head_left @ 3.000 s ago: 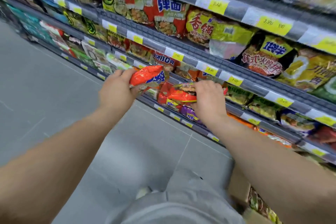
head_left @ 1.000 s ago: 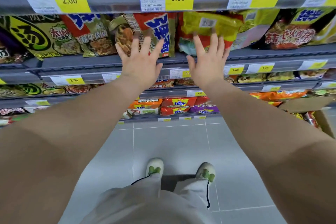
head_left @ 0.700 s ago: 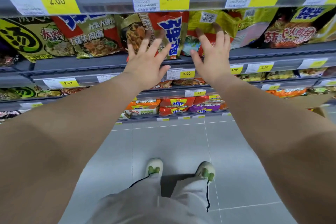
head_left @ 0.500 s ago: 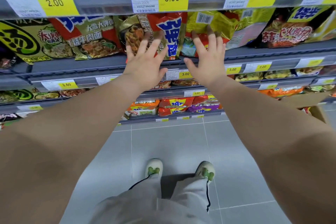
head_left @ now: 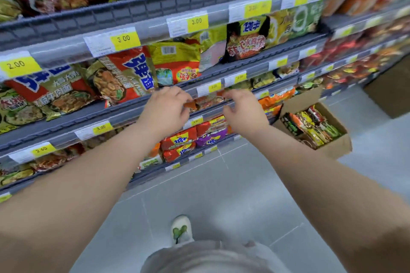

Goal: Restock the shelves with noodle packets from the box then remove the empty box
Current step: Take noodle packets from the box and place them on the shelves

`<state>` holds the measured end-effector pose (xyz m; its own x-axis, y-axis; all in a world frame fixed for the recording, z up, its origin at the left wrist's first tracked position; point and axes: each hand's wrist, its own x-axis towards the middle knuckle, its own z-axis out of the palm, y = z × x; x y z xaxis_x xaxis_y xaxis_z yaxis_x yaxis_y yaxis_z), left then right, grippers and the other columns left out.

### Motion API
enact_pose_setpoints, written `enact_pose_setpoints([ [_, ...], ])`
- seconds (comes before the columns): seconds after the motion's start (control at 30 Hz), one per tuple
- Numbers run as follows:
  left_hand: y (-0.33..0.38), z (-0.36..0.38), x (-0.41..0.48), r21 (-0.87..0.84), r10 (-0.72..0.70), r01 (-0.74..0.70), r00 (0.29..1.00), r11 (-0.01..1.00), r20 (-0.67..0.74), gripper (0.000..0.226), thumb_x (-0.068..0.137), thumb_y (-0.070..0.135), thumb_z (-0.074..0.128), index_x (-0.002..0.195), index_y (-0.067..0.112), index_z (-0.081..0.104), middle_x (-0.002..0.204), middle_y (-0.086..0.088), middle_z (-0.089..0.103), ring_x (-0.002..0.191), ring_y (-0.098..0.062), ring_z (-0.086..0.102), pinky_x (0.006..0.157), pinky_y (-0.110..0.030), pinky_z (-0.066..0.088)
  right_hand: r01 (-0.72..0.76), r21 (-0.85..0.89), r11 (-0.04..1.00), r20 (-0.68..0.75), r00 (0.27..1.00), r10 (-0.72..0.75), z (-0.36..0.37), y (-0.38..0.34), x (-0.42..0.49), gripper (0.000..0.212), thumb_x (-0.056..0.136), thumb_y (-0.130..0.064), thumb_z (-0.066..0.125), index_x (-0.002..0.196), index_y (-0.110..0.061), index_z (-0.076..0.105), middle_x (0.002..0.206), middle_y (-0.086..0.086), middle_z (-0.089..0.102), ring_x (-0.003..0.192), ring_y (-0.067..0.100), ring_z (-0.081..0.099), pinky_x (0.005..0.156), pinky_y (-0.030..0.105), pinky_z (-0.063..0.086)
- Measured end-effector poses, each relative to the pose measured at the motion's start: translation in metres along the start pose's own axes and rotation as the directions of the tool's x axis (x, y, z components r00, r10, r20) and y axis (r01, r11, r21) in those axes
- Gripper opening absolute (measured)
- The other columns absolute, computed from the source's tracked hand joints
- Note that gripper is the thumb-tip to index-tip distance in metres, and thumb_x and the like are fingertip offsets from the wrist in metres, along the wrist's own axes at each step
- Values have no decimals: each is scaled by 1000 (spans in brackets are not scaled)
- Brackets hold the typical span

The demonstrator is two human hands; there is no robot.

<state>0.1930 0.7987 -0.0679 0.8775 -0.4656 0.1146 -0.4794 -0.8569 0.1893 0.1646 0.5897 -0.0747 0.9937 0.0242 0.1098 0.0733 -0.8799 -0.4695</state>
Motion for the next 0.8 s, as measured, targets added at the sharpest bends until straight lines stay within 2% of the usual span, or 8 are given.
enact_pose_setpoints([
  [0.1,68,9,11,-102,43,-40,999,994,19,29,90,27,55,117,19,61,116,-6,60,116,-30,49,99,-43,40,-128,39,991,-19,991,129,-33,51,-44,36,91,-20,52,125,-8,57,122,10,59,114,26,52,91,40,48],
  [0.17,141,31,19,-176,101,-94,995,980,28,28,88,26,58,115,18,63,116,-6,62,114,-29,52,98,-39,41,-214,54,975,-63,974,217,-66,108,-91,33,89,-19,54,121,-9,60,118,9,61,110,26,54,87,33,45],
  [0.23,166,43,19,-238,75,-57,995,970,68,28,86,26,60,113,19,65,114,-6,63,110,-26,55,95,-35,42,-260,57,964,-56,963,263,-77,131,-112,30,88,-17,54,115,-9,62,112,9,62,103,25,56,81,29,42],
  [0.3,241,69,32,-313,106,-67,988,947,109,26,86,25,62,111,19,66,112,-5,64,107,-24,57,91,-30,42,-359,44,932,-91,928,362,-122,189,-159,26,85,-17,55,108,-8,64,106,9,64,99,26,57,77,31,45],
  [0.43,356,96,53,-386,189,-110,967,916,173,26,87,26,61,112,18,65,112,-3,64,106,-22,57,88,-29,43,-499,20,866,-153,855,496,-176,275,-221,26,85,-19,56,110,-15,64,112,6,64,106,26,57,84,35,48],
  [0.53,430,112,72,-387,270,-170,938,906,219,27,88,27,61,112,17,65,110,-2,65,103,-23,58,84,-30,45,-571,78,817,-179,799,575,-204,325,-256,23,85,-20,55,106,-18,63,107,6,64,101,27,57,81,33,48],
  [0.6,467,122,86,-393,321,-210,916,895,241,25,88,27,61,110,17,65,107,-2,66,100,-22,59,79,-28,43,-598,88,797,-179,777,603,-217,351,-268,22,86,-22,54,106,-19,63,105,5,64,99,26,58,79,33,47],
  [0.8,555,158,166,-419,415,-278,865,864,283,21,87,32,61,106,22,65,97,5,64,93,-18,59,78,-31,47,-639,119,760,-176,739,650,-257,443,-257,31,90,-22,54,120,-18,59,120,3,60,111,20,54,90,28,41],
])
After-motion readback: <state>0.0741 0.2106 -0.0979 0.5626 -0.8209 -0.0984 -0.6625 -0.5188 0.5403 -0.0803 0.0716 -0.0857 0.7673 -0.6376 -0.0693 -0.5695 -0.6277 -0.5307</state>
